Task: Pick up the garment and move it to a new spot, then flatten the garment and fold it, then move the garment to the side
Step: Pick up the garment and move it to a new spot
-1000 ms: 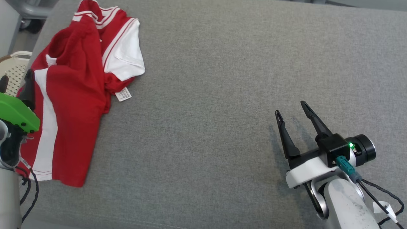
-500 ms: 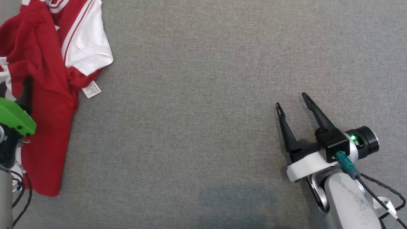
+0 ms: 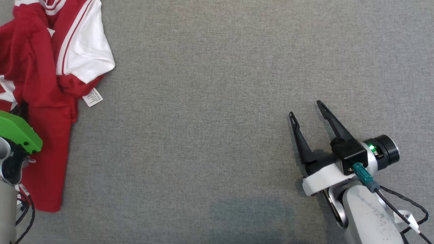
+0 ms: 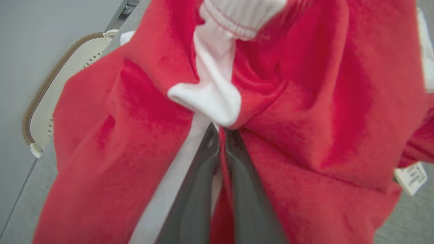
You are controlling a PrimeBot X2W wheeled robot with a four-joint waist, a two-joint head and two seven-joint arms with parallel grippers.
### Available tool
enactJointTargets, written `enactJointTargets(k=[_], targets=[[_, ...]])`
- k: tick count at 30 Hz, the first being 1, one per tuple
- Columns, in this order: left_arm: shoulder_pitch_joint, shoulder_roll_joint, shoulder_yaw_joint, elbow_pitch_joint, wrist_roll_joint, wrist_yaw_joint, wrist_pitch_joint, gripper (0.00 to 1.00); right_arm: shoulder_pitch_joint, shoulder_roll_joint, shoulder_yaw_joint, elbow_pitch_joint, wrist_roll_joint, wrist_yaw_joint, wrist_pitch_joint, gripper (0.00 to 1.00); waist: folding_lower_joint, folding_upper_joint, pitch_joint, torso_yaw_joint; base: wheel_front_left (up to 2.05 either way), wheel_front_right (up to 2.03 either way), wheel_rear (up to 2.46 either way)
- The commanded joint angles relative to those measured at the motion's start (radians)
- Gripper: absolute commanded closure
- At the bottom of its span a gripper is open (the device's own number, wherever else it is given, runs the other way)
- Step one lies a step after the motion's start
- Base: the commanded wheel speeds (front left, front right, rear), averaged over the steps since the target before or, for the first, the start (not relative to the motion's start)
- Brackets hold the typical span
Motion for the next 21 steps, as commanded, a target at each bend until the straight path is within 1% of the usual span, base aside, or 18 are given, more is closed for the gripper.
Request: enactJointTargets(k=[1,9,16,21], targets=[[-0.012,0.006,-0.007,0.007,0.007,0.001,-0.003,1.0,-0.004,-0.003,0.0,0.002,-0.001,0.0,-0.004,0.0,-0.0001,0.0,-0.003,0.0,0.0,0.0,0.0],[-0.048,0.056,-0.037,0.024,0.022,0.001,-0.08,1.0,0.005,-0.003,0.008,0.018,0.024,0.0,-0.004,0.0,-0.0001,0.0,-0.061,0.007,0.0,0.0,0.0],[-0.062,0.111,-0.076,-0.009,0.035,0.001,-0.11,1.0,0.021,-0.003,0.021,0.035,0.06,0.0,-0.004,0.0,-0.0001,0.0,-0.14,0.012,0.0,0.0,0.0],[-0.068,0.143,-0.102,-0.05,0.049,0.001,-0.109,1.0,0.035,-0.003,0.024,0.045,0.086,0.0,-0.004,0.0,-0.0001,0.0,-0.196,0.01,0.0,0.0,0.0]])
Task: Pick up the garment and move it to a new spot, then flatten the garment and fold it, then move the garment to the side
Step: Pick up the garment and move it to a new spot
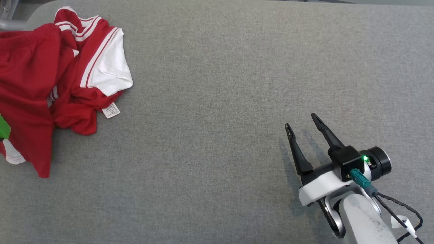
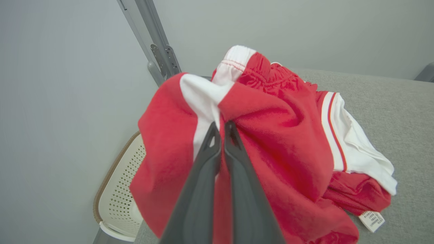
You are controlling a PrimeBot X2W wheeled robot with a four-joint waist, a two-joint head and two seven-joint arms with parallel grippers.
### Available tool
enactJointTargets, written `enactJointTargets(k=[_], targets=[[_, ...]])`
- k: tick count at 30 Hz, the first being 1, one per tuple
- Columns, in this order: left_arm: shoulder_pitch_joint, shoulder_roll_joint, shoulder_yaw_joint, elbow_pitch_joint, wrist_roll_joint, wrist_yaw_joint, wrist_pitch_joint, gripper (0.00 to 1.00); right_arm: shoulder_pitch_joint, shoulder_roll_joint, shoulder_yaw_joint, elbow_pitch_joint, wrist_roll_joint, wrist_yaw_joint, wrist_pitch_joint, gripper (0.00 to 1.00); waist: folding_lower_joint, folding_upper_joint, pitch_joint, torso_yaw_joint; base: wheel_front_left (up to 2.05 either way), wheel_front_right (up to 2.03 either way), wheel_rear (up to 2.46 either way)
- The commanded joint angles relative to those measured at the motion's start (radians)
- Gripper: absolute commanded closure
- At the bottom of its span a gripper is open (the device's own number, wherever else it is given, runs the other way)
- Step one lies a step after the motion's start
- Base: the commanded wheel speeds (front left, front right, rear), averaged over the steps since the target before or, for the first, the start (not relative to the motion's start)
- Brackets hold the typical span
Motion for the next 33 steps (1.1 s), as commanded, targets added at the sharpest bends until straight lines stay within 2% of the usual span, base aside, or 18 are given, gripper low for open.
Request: enactJointTargets(k=[1,12,21,26,33], targets=[[-0.016,0.023,-0.009,-0.023,0.011,0.001,0.0,1.0,0.015,-0.003,0.003,0.005,0.014,0.0,-0.004,0.0,-0.0001,0.0,-0.054,-0.002,0.0,0.0,0.0],[-0.028,0.068,-0.072,-0.221,0.046,0.001,0.036,1.0,0.062,-0.003,-0.005,0.013,0.068,0.0,-0.004,0.0,-0.0001,0.0,-0.163,-0.065,0.0,0.0,0.0],[-0.023,0.049,-0.14,-0.434,0.091,0.02,0.099,1.0,0.094,-0.003,-0.022,0.014,0.089,0.0,-0.004,0.0,-0.0001,0.0,-0.212,-0.145,0.0,0.0,0.0],[-0.026,0.011,-0.218,-0.543,0.143,0.026,0.13,1.0,0.099,-0.003,-0.032,0.012,0.089,0.0,-0.004,0.0,-0.0001,0.0,-0.216,-0.209,0.0,0.0,0.0],[-0.047,-0.113,-0.367,-0.561,0.23,0.023,0.124,1.0,0.083,-0.002,-0.027,0.001,0.098,0.0,-0.004,0.0,-0.0001,0.0,-0.189,-0.318,0.0,0.0,0.0]])
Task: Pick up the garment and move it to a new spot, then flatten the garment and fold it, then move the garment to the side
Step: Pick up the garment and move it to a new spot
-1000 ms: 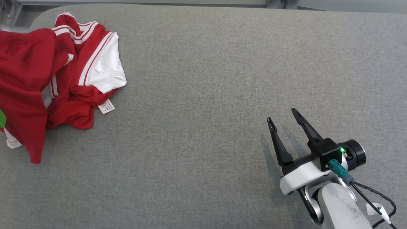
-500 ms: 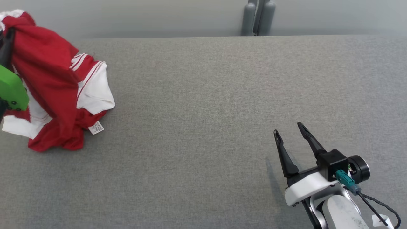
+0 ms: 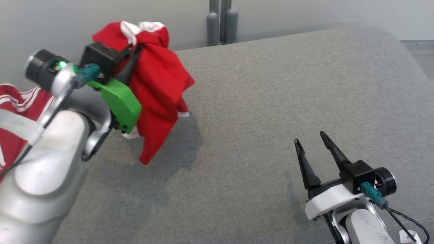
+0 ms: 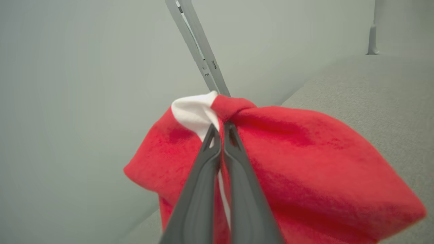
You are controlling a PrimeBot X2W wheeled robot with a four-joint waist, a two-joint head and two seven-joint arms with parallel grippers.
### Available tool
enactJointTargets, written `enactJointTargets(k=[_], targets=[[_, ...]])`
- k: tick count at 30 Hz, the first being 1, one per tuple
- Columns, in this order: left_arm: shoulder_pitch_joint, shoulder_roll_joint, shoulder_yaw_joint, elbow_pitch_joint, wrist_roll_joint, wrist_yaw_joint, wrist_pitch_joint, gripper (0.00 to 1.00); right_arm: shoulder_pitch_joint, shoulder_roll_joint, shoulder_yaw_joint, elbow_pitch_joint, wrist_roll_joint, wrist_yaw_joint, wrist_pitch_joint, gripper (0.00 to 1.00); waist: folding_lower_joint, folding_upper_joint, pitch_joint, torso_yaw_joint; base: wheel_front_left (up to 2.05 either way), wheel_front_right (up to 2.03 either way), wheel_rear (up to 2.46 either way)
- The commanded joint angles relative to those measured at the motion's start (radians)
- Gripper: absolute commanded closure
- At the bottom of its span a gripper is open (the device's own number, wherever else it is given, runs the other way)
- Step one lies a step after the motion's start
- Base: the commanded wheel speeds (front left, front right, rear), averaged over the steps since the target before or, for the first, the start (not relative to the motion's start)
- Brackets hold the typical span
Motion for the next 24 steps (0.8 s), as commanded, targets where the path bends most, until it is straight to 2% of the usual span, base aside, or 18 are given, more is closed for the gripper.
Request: enactJointTargets(k=[1,6,11,17,21,23,24], targets=[[-0.011,-0.028,-0.029,0.018,0.012,-0.005,-0.01,1.0,-0.011,-0.002,0.002,-0.007,0.011,0.0,-0.004,0.0,0.0,-0.0001,0.022,-0.081,0.0,0.0,0.0],[-0.003,-0.124,-0.145,0.132,0.046,-0.013,-0.049,1.0,-0.024,-0.001,0.004,-0.018,0.019,0.0,-0.004,0.0,0.0,-0.0001,0.062,-0.155,0.0,0.0,0.0],[0.017,-0.218,-0.211,0.312,0.066,-0.013,-0.121,1.0,-0.03,-0.001,-0.001,-0.026,0.036,0.0,-0.004,0.0,0.0,-0.0001,0.099,-0.207,0.0,0.0,0.0],[0.037,-0.34,-0.241,0.527,0.054,-0.004,-0.226,1.0,-0.034,-0.001,-0.021,-0.034,0.051,0.0,-0.004,0.0,0.0,-0.0001,0.126,-0.233,0.0,0.0,0.0],[0.023,-0.389,-0.249,0.633,0.047,0.004,-0.292,1.0,-0.035,-0.001,-0.033,-0.035,0.047,0.0,-0.004,0.0,0.0,-0.0001,0.125,-0.237,0.0,0.0,0.0],[0.006,-0.404,-0.246,0.67,0.039,0.021,-0.328,1.0,-0.036,-0.001,-0.039,-0.034,0.043,0.0,-0.004,0.0,0.0,-0.0001,0.121,-0.236,0.0,0.0,0.0],[0.001,-0.41,-0.244,0.685,0.035,0.028,-0.344,0.93,-0.035,-0.001,-0.042,-0.033,0.041,0.0,-0.004,0.0,0.0,-0.0001,0.118,-0.233,0.0,0.0,0.0]])
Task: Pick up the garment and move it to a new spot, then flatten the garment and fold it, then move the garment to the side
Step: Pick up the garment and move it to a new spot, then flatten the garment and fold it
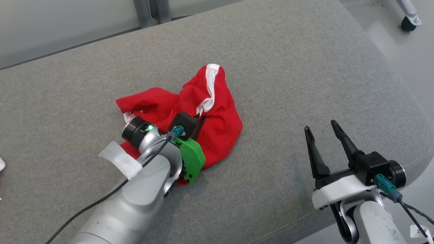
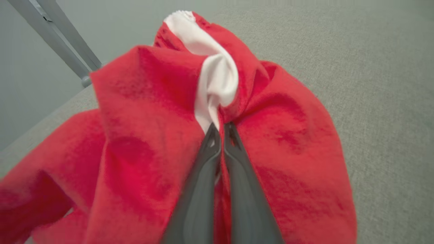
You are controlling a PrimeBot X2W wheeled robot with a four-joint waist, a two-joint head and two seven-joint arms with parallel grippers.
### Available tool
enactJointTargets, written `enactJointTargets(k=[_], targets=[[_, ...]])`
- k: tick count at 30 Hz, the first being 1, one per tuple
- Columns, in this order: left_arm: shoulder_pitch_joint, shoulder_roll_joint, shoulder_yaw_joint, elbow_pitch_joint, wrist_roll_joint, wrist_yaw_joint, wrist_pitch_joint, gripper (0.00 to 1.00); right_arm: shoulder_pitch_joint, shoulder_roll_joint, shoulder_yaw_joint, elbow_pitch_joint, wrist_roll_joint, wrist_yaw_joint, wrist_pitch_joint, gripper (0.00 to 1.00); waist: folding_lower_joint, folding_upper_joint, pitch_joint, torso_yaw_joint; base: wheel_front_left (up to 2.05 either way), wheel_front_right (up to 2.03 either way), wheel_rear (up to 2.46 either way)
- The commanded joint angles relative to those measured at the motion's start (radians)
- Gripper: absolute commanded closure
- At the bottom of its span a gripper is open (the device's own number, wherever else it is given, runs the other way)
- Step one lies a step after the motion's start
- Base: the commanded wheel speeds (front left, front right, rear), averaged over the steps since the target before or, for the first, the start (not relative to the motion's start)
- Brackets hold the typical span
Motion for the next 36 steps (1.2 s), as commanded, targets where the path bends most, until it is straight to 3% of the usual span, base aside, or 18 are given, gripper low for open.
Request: enactJointTargets(k=[1,2,3,4,14,22,29,36], targets=[[-0.025,-0.006,0.005,0.02,-0.008,0.011,-0.025,0.6,-0.008,-0.001,-0.008,-0.003,-0.004,0.0,-0.004,0.0,0.0,-0.0001,-0.007,0.008,0.0,0.0,0.0],[-0.03,-0.009,0.001,0.028,-0.011,0.016,-0.037,0.13,-0.005,-0.001,-0.011,-0.004,-0.008,0.0,-0.004,0.0,0.0,-0.0001,-0.01,0.014,0.0,0.0,0.0],[-0.03,-0.009,0.001,0.028,-0.011,0.016,-0.037,0.13,-0.005,-0.001,-0.011,-0.004,-0.008,0.0,-0.004,0.0,0.0,-0.0001,-0.01,0.014,0.0,0.0,0.0],[-0.035,-0.01,0.0,0.036,-0.018,0.019,-0.046,0.0,-0.001,0.0,-0.013,-0.005,-0.011,0.0,-0.004,0.0,0.0,-0.0001,-0.014,0.021,0.0,0.0,0.0],[0.025,-0.014,-0.046,-0.06,-0.175,-0.012,-0.078,0.0,0.033,-0.001,-0.018,0.009,-0.032,0.0,-0.004,0.0,0.0,-0.0001,-0.089,0.141,0.0,0.0,0.0],[0.124,-0.014,-0.023,-0.063,-0.266,0.013,-0.09,0.0,0.063,-0.001,-0.01,0.019,-0.045,0.0,-0.004,0.0,0.0,-0.0001,-0.148,0.234,0.0,0.0,0.0],[0.185,0.001,0.049,-0.005,-0.341,0.052,-0.096,0.0,0.068,-0.001,-0.004,0.016,-0.049,0.0,-0.004,0.0,0.0,-0.0001,-0.148,0.247,0.0,0.0,0.0],[0.19,0.001,0.105,0.083,-0.414,0.043,-0.079,0.0,0.045,-0.001,0.006,0.013,-0.057,0.0,-0.004,0.0,0.0,-0.0001,-0.112,0.212,0.0,0.0,0.0]])
